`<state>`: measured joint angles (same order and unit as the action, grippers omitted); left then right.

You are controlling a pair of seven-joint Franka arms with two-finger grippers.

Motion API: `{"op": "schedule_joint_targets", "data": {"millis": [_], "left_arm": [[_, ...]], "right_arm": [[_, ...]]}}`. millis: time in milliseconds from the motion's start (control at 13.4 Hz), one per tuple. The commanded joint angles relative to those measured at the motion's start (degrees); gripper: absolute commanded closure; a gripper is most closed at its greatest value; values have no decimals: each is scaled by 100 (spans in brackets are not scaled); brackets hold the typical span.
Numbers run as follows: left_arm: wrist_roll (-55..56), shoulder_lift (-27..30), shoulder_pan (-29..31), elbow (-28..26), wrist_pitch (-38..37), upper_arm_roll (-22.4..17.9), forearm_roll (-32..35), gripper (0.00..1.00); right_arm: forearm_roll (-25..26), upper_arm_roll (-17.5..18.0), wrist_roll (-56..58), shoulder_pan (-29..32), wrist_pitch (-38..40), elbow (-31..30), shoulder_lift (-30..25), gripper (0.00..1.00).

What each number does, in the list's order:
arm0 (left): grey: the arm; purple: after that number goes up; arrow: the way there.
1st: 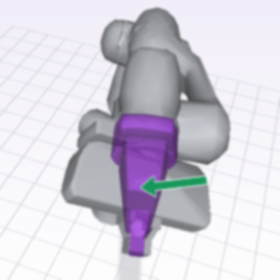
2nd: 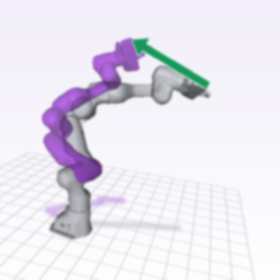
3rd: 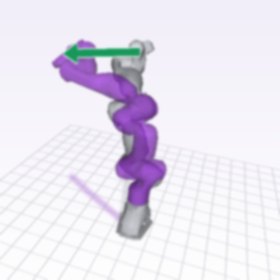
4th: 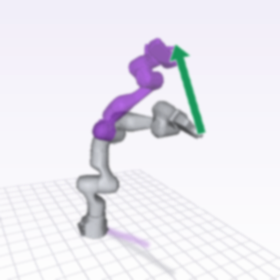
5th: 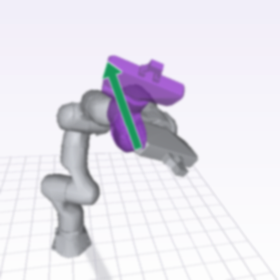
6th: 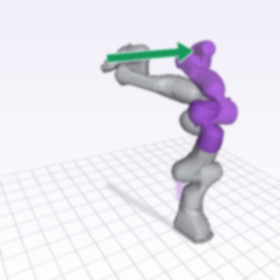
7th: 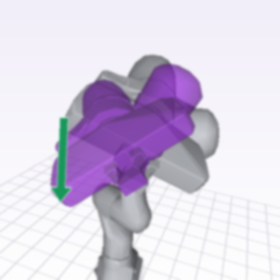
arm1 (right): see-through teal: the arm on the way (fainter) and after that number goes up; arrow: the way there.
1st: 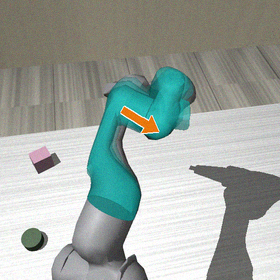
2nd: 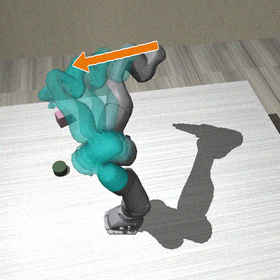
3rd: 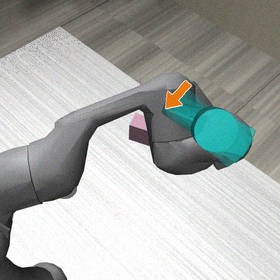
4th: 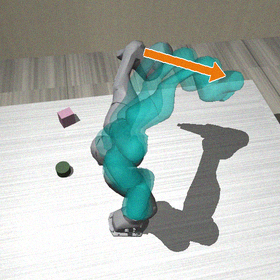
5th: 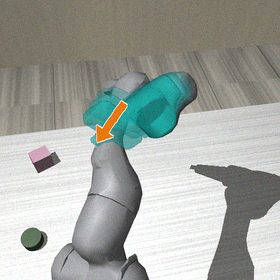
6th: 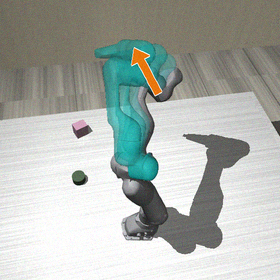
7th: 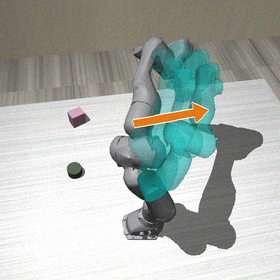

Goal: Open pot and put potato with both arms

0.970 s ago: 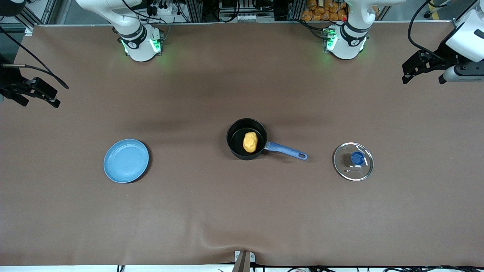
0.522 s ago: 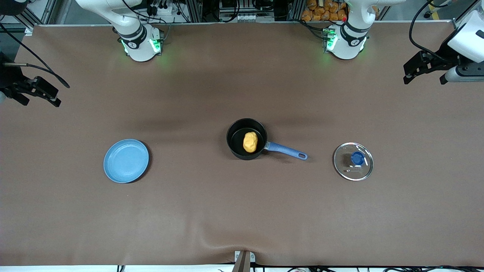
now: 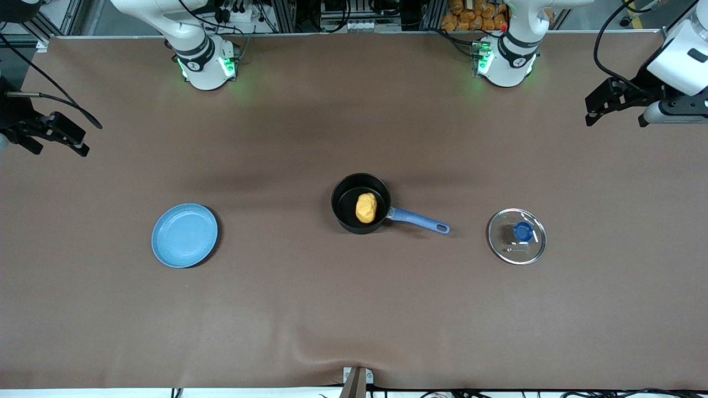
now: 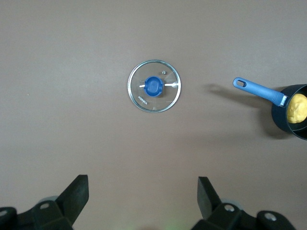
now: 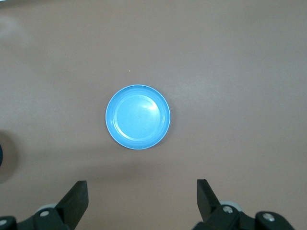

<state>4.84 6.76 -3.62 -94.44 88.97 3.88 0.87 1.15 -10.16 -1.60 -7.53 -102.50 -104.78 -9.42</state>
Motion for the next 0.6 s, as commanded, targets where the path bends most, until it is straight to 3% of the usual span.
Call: {"op": "schedule_joint_targets", "data": {"millis": [0, 522], "left_arm": [[0, -227, -60, 347, -3, -19, -69, 0], [255, -219, -51, 453, -55, -54, -78, 0]], "right_arm": [[140, 40, -60, -12, -15, -174, -235, 0], [202, 58, -60, 6, 46, -183, -402, 0]]}}
